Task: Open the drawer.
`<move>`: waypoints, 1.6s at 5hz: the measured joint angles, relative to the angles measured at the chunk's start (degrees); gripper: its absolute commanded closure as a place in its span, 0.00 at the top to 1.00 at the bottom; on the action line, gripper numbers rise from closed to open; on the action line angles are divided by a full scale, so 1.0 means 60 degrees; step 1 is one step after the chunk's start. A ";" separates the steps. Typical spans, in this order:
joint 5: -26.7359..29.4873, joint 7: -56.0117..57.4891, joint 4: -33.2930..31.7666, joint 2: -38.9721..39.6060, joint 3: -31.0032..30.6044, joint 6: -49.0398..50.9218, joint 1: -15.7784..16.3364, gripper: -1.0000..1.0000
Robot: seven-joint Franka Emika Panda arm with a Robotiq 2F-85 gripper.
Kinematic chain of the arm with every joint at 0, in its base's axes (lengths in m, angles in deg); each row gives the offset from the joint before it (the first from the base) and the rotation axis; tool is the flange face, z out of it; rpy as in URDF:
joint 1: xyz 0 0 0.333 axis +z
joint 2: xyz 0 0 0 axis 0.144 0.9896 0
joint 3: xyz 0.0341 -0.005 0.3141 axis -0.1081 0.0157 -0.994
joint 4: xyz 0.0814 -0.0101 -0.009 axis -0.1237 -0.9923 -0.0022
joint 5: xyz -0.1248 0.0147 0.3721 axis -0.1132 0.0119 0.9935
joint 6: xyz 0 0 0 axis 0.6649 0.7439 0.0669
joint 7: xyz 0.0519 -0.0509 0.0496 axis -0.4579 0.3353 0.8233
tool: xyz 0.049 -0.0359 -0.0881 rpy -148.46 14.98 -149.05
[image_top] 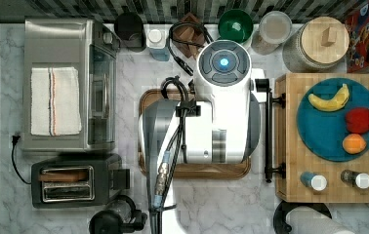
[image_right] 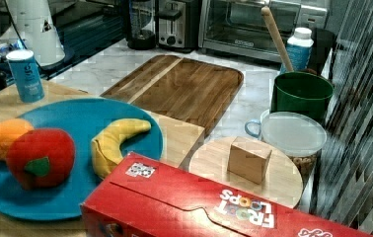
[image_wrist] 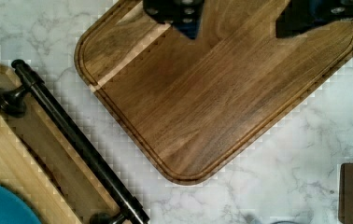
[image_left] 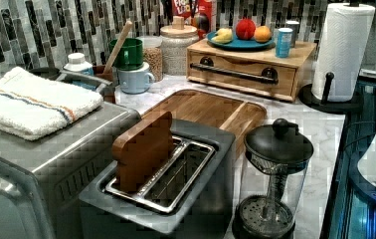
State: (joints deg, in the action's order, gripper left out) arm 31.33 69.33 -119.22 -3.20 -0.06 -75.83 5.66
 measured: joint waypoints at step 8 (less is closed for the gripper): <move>-0.0238 0.7009 -0.2518 -0.0358 0.0588 -0.2182 -0.1083 1.00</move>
State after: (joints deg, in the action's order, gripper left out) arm 29.91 111.38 -134.33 -5.35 3.47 -88.92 -0.84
